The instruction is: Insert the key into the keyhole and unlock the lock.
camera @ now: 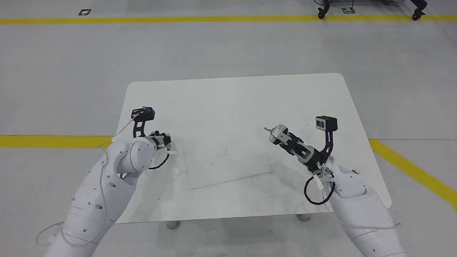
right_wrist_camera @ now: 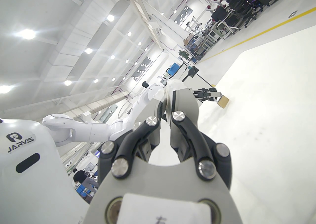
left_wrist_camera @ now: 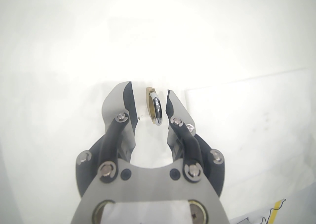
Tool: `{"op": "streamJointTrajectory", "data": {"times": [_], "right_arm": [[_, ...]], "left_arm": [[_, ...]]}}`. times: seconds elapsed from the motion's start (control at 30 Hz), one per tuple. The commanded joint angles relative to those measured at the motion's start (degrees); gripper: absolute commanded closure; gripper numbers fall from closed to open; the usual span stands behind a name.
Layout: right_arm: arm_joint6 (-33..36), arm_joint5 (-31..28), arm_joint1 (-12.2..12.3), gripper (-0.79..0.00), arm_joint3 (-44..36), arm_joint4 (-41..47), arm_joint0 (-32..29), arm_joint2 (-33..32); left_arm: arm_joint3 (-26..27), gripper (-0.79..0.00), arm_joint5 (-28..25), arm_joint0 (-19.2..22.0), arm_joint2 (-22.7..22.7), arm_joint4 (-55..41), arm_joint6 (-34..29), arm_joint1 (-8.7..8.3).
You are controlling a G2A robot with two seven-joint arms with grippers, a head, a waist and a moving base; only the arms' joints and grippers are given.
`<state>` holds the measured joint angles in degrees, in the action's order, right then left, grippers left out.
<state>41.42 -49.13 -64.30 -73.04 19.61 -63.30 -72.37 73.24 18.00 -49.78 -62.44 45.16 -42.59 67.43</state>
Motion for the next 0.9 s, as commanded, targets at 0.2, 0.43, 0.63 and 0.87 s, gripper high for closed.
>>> {"op": "streamJointTrajectory", "data": {"times": [0.2,0.43,0.63,0.87], "right_arm": [[0.0,0.0,0.0,0.000,0.0,0.0,0.0,0.0],[0.0,0.0,0.0,0.000,0.0,0.0,0.0,0.0],[0.0,0.0,0.0,0.000,0.0,0.0,0.0,0.0],[0.0,0.0,0.0,0.000,0.0,0.0,0.0,0.0]], "left_arm": [[-1.0,0.000,-1.8,0.1,0.0,0.3,0.4,0.27],[-0.2,0.000,-5.0,-0.6,-1.8,-2.6,-0.3,0.21],[-1.2,0.000,-19.4,-0.8,-8.1,-17.3,-7.3,-0.60],[-7.1,0.000,-36.1,2.1,-11.9,-30.7,-19.9,-1.58]]}}
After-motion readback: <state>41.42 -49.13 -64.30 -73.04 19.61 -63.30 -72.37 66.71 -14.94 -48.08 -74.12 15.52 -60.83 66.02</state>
